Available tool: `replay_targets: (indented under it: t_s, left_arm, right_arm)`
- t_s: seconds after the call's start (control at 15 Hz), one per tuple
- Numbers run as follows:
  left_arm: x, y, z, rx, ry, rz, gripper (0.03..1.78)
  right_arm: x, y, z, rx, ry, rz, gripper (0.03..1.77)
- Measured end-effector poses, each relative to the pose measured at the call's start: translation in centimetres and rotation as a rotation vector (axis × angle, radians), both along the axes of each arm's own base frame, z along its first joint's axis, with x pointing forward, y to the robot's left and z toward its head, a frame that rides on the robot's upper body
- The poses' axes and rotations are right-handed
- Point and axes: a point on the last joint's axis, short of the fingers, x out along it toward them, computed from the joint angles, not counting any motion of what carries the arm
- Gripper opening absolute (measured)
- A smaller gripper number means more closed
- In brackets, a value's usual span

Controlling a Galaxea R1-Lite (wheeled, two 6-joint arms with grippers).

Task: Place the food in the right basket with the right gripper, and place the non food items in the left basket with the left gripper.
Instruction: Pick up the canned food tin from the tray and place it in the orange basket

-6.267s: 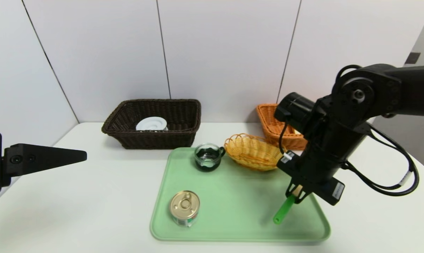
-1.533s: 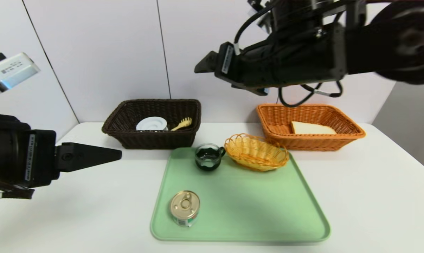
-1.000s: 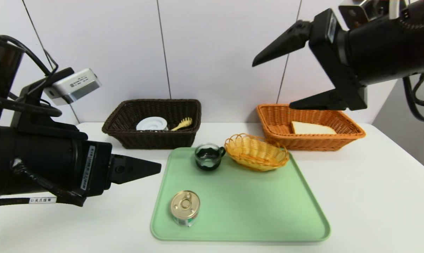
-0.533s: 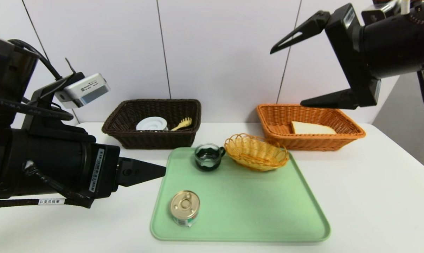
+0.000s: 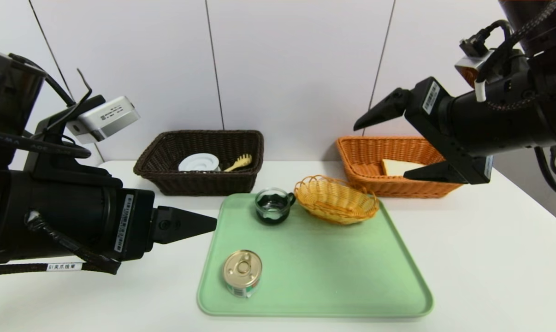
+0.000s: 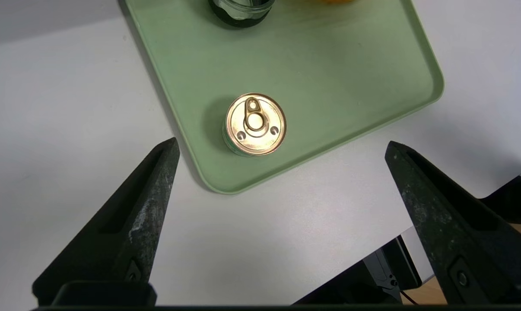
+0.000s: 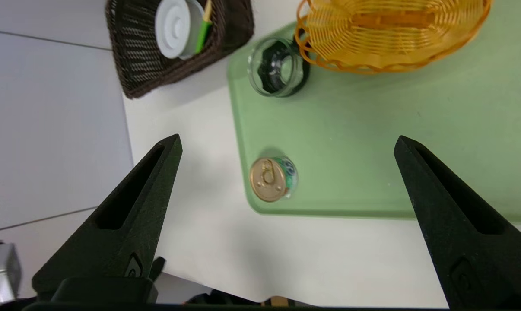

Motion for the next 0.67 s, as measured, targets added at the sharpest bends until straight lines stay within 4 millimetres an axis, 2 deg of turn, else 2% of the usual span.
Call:
replay_targets:
  t_s: [0.4, 0.67]
  left_arm:
    - [-1.0, 0.9, -0.5, 0.005, -0.002, -0.002, 1.69]
    - [-2.1, 1.8, -1.0, 0.009, -0.003, 0.004, 1.69]
  right_arm:
    - [-2.1, 1.6, -5.7, -0.233, 0.053, 0.133, 1.70]
    - [-3.8, 2.5, -11.3, -0.359, -0.020, 0.295, 1.70]
